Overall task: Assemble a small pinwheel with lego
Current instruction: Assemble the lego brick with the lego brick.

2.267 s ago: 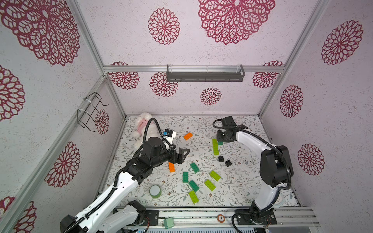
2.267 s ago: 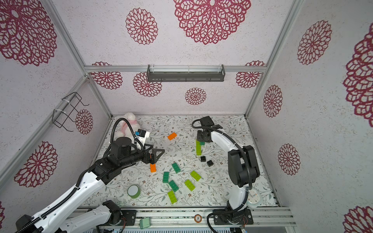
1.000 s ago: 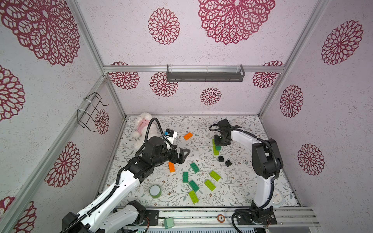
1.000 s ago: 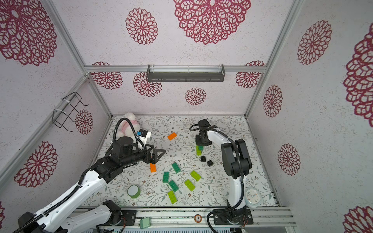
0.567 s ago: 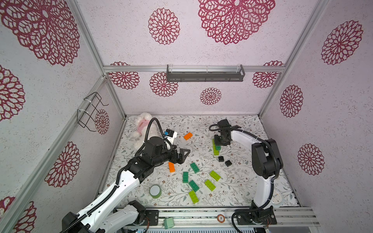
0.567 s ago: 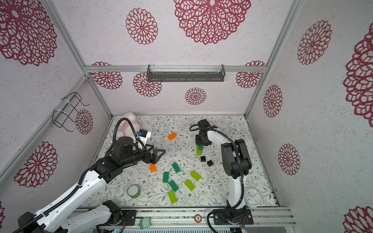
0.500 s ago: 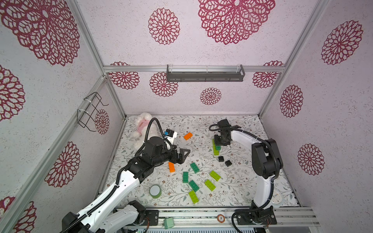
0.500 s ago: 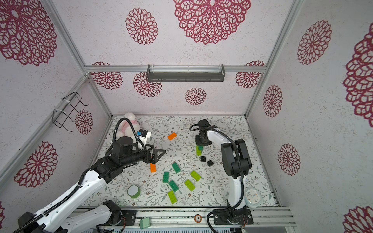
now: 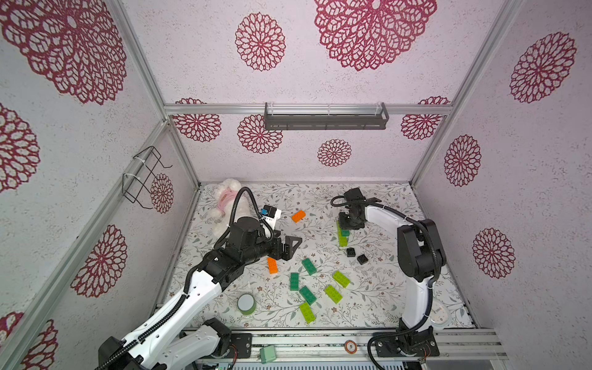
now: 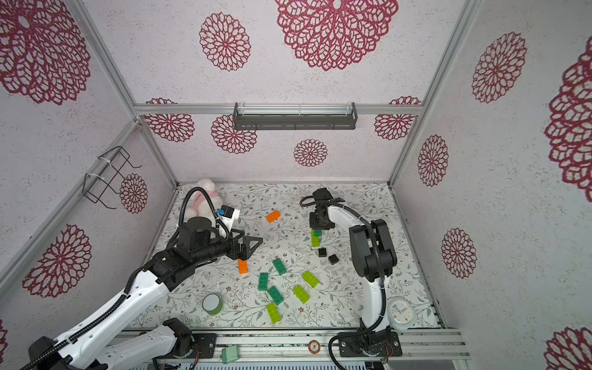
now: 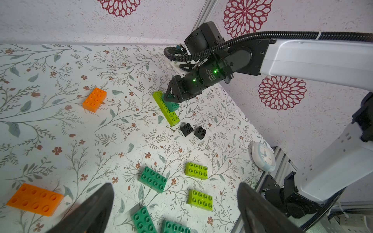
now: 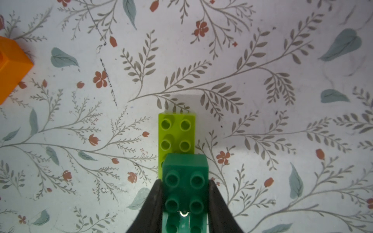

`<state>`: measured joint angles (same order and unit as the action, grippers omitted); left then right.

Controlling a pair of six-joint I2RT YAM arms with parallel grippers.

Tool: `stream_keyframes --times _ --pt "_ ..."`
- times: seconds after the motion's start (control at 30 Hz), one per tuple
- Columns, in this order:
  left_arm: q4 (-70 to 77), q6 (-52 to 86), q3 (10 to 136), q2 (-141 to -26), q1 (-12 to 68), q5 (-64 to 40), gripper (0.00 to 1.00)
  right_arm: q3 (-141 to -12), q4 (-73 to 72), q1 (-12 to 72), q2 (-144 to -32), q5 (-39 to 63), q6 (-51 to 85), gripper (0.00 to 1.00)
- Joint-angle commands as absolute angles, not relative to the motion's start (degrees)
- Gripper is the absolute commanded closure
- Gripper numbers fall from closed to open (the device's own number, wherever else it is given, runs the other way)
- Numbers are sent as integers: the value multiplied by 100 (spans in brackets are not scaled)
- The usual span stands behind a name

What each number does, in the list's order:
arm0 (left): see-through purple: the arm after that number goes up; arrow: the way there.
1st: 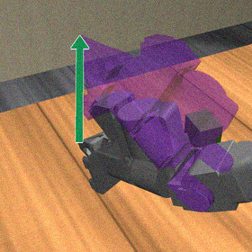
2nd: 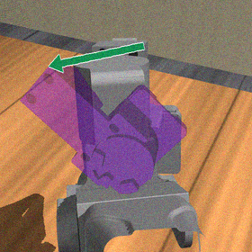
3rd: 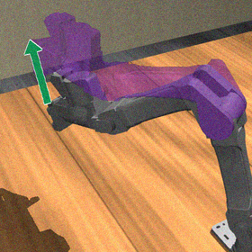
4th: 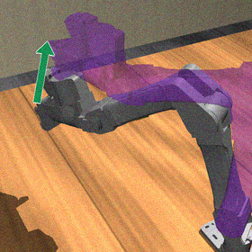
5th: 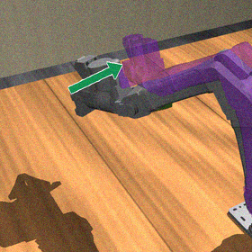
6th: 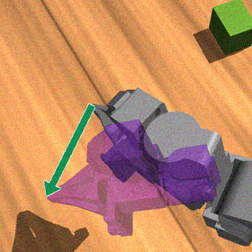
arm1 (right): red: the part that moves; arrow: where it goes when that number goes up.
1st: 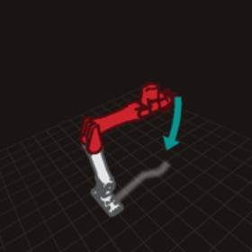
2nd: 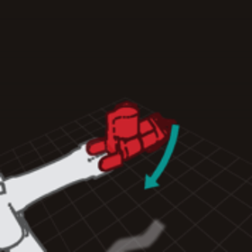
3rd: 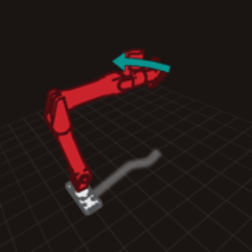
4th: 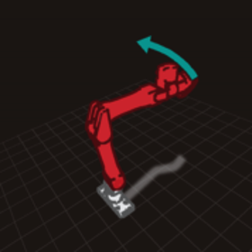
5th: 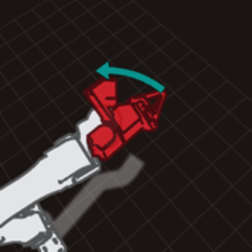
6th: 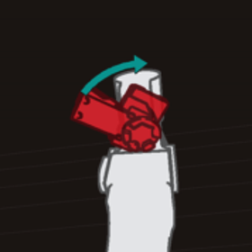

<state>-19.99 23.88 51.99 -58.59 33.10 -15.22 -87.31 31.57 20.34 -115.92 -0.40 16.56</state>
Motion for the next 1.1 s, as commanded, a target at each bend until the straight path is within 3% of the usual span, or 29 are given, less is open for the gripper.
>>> stream_keyframes --times 0.0,1.07 --pt "-1911 2329 5291 -5930 3297 -1600 3 -8807 3295 2064 -11561 -205 1614 79" --pt "-1907 2343 5309 -5993 3270 -1670 3 -8079 3254 2042 -11289 -371 1549 84"
